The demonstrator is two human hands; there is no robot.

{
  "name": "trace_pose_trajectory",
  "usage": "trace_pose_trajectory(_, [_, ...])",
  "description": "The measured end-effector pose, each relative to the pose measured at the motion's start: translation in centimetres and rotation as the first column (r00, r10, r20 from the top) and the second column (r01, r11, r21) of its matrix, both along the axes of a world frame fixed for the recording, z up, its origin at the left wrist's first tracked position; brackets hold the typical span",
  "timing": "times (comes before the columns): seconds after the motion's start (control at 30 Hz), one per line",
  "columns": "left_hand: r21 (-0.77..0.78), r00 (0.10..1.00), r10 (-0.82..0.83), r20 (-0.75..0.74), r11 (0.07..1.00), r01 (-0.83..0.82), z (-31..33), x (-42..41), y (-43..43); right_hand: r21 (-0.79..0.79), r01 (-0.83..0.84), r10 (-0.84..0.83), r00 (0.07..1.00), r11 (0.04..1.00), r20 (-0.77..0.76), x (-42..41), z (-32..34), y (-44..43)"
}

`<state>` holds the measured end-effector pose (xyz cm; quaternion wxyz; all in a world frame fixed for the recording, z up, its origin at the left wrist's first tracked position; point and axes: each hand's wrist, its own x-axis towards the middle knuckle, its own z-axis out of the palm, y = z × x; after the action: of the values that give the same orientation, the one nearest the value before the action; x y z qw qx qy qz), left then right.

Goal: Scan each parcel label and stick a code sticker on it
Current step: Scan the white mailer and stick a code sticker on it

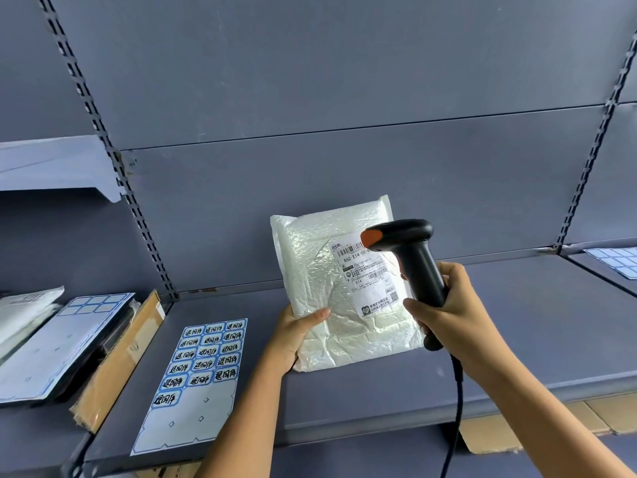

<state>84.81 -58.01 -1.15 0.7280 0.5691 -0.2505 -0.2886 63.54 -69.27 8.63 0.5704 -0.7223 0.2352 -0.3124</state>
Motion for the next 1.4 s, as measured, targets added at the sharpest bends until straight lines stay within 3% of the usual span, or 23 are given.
trace_pose_trajectory(0.77, [0.002,1.0,0.011,-0.026,1.0,-0.011,0.1,-0.2,0.0,0.058,0.008,-0.009,1.0,0.998,0.019,-0.3,-0.4,-0.4])
trace_pose_trajectory(0.83, [-0.011,0.999,-0.001,-0.041,1.0,0.0,0.2,-0.2,0.0,0.111,0.062,-0.07,0.995,0.992,0.066,-0.3,-0.7,-1.1])
trace_pose_trajectory(0.93, [0.024,0.998,0.014,-0.056,1.0,-0.013,0.4,-0.4,0.2,0.326,0.152,-0.207,0.968,0.933,0.139,0.1,-2.1,-4.0])
trace_pose_trajectory(1.1, [0.044,0.998,0.031,-0.058,0.999,-0.028,0.5,-0.4,1.0,0.576,0.227,-0.253,0.967,0.785,-0.037,0.8,-6.1,-9.3])
trace_pose_trajectory(1.27, [0.092,0.998,0.033,-0.054,0.995,-0.028,0.9,-0.8,2.0,0.412,0.263,-0.176,0.955,0.872,-0.238,2.1,-7.4,-10.8])
trace_pose_trajectory(1.4, [0.123,0.997,0.07,-0.036,0.99,-0.065,1.2,-1.0,2.9,0.072,0.268,-0.214,0.882,0.961,-0.42,3.0,-7.8,-11.4])
